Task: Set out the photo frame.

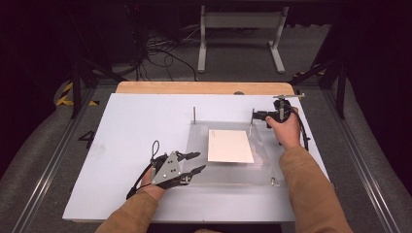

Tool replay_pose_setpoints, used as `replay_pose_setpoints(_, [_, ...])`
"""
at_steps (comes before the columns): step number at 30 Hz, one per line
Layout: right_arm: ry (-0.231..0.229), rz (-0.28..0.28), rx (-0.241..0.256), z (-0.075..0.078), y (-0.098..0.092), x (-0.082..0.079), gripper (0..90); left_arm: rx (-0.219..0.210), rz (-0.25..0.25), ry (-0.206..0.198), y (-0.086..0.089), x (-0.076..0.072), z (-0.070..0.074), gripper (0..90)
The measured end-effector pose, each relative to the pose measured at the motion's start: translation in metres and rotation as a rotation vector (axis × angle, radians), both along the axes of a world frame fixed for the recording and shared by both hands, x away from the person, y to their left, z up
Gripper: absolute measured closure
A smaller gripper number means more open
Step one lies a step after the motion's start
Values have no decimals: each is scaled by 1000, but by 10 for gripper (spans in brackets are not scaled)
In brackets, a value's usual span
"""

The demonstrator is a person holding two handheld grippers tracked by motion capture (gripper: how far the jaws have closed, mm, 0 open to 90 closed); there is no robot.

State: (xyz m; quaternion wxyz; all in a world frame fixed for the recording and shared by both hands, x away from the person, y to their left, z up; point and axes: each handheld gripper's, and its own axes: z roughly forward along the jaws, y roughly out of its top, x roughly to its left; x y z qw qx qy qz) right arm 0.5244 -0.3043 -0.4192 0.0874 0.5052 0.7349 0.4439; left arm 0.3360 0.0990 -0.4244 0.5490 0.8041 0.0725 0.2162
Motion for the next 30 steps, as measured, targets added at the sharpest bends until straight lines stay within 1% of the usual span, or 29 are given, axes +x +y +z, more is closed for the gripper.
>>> replay_pose_setpoints(1, [-15,4,12,3,-3,-5,612,0,0,2,0,0,0,555])
replay_pose_setpoints(3, [-56,23,17,11,-9,-17,584,-2,0,3,0,1,1,555])
replay_pose_setpoints(5, [-99,58,26,19,-15,-33,545,-4,0,8,0,1,2,555])
replay_pose_setpoints(6, [-126,74,20,23,-17,-40,536,-4,-1,9,0,2,3,555])
replay_pose_setpoints(7, [-140,85,13,25,-18,-46,526,-3,-2,8,0,2,3,555])
replay_pose_setpoints(8, [-162,101,-2,28,-20,-53,516,-5,-1,9,0,2,3,555])
replay_pose_setpoints(10, [-208,128,-19,35,-24,-70,493,-6,-2,13,0,3,4,554])
replay_pose_setpoints(13, [-259,159,-31,42,-28,-93,469,-7,-3,18,0,3,5,554])
replay_pose_setpoints(16, [-296,176,-42,48,-32,-116,435,-3,-5,16,1,4,6,554])
replay_pose_setpoints(18, [-315,187,-37,51,-33,-128,425,-3,-6,18,1,4,6,554])
replay_pose_setpoints(21, [-341,216,-37,55,-33,-144,408,-3,-5,25,1,4,7,554])
replay_pose_setpoints(24, [-372,237,-51,58,-33,-158,389,-4,-4,29,0,4,8,554])
replay_pose_setpoints(26, [-381,254,-49,59,-32,-166,383,-3,-3,28,0,5,8,554])
replay_pose_setpoints(30, [-387,290,-79,57,-32,-180,363,-2,-3,30,0,4,8,554])
